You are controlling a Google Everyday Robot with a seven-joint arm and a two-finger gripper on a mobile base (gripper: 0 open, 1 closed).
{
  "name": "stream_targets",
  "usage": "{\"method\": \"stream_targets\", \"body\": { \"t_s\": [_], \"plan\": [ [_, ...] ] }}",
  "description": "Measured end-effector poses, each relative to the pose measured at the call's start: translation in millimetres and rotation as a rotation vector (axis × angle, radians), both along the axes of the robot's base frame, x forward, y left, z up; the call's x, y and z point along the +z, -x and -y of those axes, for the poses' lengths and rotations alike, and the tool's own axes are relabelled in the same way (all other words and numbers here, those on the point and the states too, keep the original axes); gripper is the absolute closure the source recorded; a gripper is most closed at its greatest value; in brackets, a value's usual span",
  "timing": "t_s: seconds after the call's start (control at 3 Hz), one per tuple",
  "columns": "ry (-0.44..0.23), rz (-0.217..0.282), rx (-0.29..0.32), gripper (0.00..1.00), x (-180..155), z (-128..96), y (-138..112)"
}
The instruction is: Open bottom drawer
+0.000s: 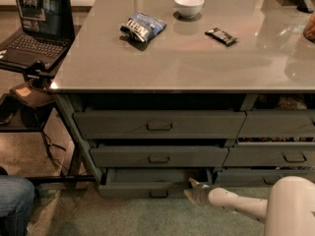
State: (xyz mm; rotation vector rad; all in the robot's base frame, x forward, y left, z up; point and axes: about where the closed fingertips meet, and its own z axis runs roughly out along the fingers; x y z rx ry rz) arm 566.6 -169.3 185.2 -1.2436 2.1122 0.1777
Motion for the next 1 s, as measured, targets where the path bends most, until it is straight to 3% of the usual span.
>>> {"method": "stream_targets", "body": {
  "t_s": [1.0],
  "plan": [
    [-0.009, 0.001, -0.003, 1.00, 6, 2, 18]
  ]
}}
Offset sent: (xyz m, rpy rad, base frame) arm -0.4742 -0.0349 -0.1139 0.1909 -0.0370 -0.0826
